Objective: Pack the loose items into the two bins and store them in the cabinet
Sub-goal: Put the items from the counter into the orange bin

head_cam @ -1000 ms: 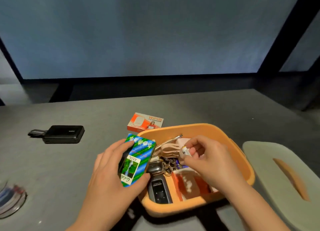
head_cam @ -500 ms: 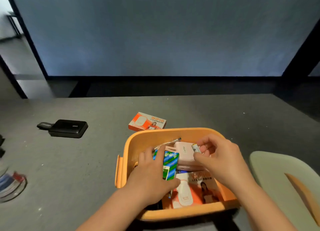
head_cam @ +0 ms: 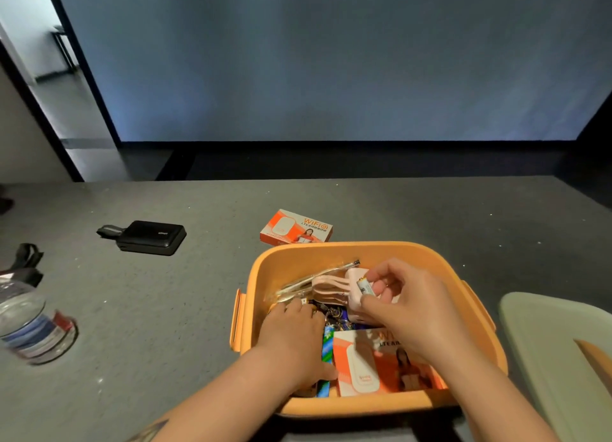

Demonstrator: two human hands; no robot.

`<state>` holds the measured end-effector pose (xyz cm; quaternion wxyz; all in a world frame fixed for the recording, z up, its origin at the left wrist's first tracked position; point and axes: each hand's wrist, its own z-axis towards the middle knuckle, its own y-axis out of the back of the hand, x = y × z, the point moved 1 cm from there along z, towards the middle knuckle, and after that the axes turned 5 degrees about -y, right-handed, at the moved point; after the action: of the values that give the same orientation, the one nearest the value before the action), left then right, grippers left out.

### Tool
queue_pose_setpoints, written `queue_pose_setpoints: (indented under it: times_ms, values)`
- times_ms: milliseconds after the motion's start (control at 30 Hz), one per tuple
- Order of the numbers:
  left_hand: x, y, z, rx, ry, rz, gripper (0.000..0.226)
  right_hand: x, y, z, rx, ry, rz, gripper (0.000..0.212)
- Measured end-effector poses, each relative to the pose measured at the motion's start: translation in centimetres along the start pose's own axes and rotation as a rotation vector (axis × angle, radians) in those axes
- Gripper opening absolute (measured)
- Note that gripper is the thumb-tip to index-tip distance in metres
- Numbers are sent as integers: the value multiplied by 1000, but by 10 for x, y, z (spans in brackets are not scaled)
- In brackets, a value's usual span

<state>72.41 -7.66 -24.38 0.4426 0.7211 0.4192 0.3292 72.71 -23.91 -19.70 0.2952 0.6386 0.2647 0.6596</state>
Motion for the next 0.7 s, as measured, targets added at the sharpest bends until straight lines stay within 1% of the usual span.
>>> queue_pose_setpoints:
  times_ms: [100,167,200,233,300,367,467,533,600,700]
  values:
    - [3,1,-1,32,55,87,82,-2,-3,1,28,3,-33,21]
    - [4,4,-5,-11,70,71,75,-3,-6,3,53,5,-43,20]
    - [6,6,-8,-71,72,35,69,-3,-7,4,72,6,-44,19]
    - [7,8,-12,-165,67,-19,62,-2,-10,5,97,10,-52,19]
    - [12,7,-22,-399,27,-171,49,3,-14,9,155,38,-93,19]
    - [21,-1,-35,-600,14,-368,41,8,-17,15,192,76,-125,17]
    - [37,-19,-51,-815,135,-700,38,16,-23,25,207,108,-147,16]
    - [45,-33,-56,-855,203,-895,41,23,-33,30,236,138,-177,19]
    - [48,-44,-58,-827,224,-1026,44,31,-47,33,307,176,-226,20]
    - [49,-54,-58,-799,214,-1093,56,44,-68,38,397,268,-405,18]
